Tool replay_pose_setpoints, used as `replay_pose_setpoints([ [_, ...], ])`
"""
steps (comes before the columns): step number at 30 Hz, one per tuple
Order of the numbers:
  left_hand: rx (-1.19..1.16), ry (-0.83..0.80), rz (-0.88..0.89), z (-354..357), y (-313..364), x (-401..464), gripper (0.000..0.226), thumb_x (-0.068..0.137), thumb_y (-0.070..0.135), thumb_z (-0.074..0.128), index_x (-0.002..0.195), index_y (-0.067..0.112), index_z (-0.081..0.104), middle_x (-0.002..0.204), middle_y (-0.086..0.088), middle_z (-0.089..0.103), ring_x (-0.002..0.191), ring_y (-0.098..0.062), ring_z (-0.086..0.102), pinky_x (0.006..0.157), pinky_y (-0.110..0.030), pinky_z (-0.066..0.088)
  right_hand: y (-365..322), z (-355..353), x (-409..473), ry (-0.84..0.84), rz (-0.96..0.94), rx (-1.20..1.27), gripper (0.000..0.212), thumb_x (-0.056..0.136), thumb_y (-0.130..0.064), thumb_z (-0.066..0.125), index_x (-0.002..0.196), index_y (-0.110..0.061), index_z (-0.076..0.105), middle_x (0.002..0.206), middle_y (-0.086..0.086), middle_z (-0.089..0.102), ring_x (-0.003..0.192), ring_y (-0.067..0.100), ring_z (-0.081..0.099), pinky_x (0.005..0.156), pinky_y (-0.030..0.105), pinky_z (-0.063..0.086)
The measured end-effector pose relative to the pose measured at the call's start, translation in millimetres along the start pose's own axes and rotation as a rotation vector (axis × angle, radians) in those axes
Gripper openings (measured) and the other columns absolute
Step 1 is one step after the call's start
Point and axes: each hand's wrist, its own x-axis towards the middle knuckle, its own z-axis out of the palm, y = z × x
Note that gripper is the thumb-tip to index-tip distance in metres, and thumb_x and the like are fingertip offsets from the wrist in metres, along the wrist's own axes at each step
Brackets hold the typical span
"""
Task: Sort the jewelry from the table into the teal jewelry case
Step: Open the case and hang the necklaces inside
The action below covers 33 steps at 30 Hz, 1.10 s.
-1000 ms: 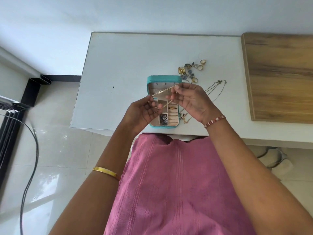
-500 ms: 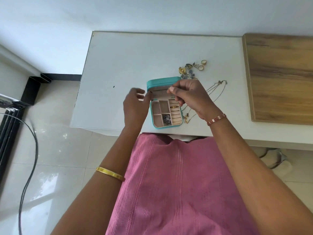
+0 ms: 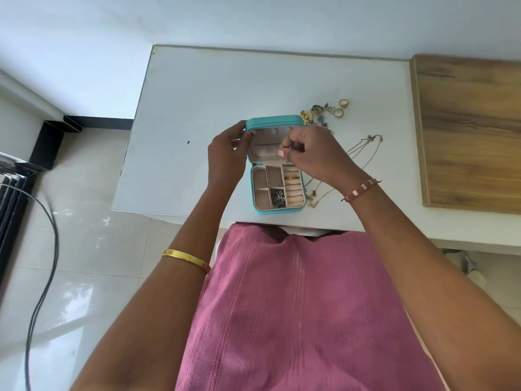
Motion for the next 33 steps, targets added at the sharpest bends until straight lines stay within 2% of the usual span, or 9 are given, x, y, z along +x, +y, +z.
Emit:
replay_pose_setpoints([
  [3,-0.08,-0.007,-0.066,2,-3,4,0.029,0.093,0.02,0.054,0.12,0.015,0.063,0.105,-0.007,0.07,0.081,-0.019,0.06,0.086,-0.041,0.054,-1,3,6,0.015,-0.048,-0.067,0.007,0.086,-0.01,0.061,0.082,-0.009,0.067,0.053,-0.013,0.045,0.045,0.001,0.04,0.051,0.011,0.034],
  [5,-0.109,-0.002,-0.084,2,-3,5,0.029,0.093,0.02,0.055,0.119,0.016,0.064,0.097,-0.004,0.069,0.08,-0.02,0.061,0.085,-0.047,0.054,-3,6,12,0.035,-0.093,-0.127,0.009,0.086,-0.009,0.06,0.084,-0.007,0.068,0.052,-0.016,0.042,0.046,-0.001,0.038,0.053,0.013,0.035],
  [8,-0.148,0.007,-0.117,3,-3,7,0.029,0.092,0.021,0.056,0.119,0.015,0.064,0.099,-0.006,0.069,0.078,-0.018,0.06,0.086,-0.048,0.054,-6,11,22,0.088,-0.15,-0.216,0.011,0.086,-0.009,0.058,0.085,-0.007,0.069,0.055,-0.013,0.046,0.051,0.003,0.041,0.058,0.021,0.04],
  [11,-0.166,0.007,-0.139,2,-3,9,0.029,0.093,0.021,0.055,0.12,0.015,0.064,0.097,-0.002,0.068,0.078,-0.018,0.06,0.086,-0.048,0.053,-3,17,31,0.162,-0.191,-0.261,0.013,0.086,-0.009,0.056,0.086,-0.006,0.069,0.073,0.004,0.063,0.069,0.019,0.055,0.068,0.029,0.045],
  [14,-0.155,0.0,-0.162,1,-1,11,0.03,0.094,0.019,0.054,0.122,0.015,0.062,0.099,0.004,0.064,0.079,-0.017,0.059,0.087,-0.047,0.053,3,24,36,0.236,-0.235,-0.276,0.014,0.087,-0.008,0.055,0.087,-0.004,0.068,0.085,0.012,0.067,0.08,0.026,0.06,0.069,0.033,0.047],
  [21,-0.118,-0.01,-0.154,2,-2,13,0.033,0.094,0.018,0.054,0.126,0.012,0.059,0.119,-0.003,0.065,0.085,-0.017,0.058,0.088,-0.046,0.053,10,36,44,0.4,-0.322,-0.368,0.012,0.083,-0.007,0.057,0.074,-0.003,0.064,0.069,0.014,0.062,0.068,0.03,0.059,0.056,0.027,0.038],
  [26,-0.104,0.017,-0.101,4,-2,13,0.03,0.094,0.013,0.052,0.122,0.009,0.062,0.11,0.004,0.064,0.091,-0.021,0.062,0.088,-0.046,0.053,11,47,41,0.6,-0.363,-0.4,0.01,0.076,-0.004,0.068,0.067,-0.006,0.064,0.059,0.009,0.06,0.055,0.025,0.058,0.05,0.023,0.042],
  [29,-0.092,0.021,-0.111,7,-7,14,0.031,0.093,0.018,0.053,0.121,0.012,0.063,0.117,-0.005,0.067,0.103,-0.024,0.064,0.089,-0.046,0.053,15,56,39,0.669,-0.302,-0.324,0.005,0.078,-0.006,0.065,0.074,-0.007,0.068,0.062,0.009,0.063,0.059,0.026,0.059,0.053,0.026,0.046],
  [33,-0.081,0.041,-0.107,5,-13,16,0.03,0.092,0.018,0.053,0.119,0.013,0.064,0.111,-0.007,0.069,0.1,-0.026,0.065,0.087,-0.047,0.054,15,58,41,0.73,-0.154,-0.12,0.01,0.081,-0.01,0.063,0.076,-0.004,0.07,0.069,0.011,0.069,0.063,0.027,0.062,0.058,0.029,0.049],
])
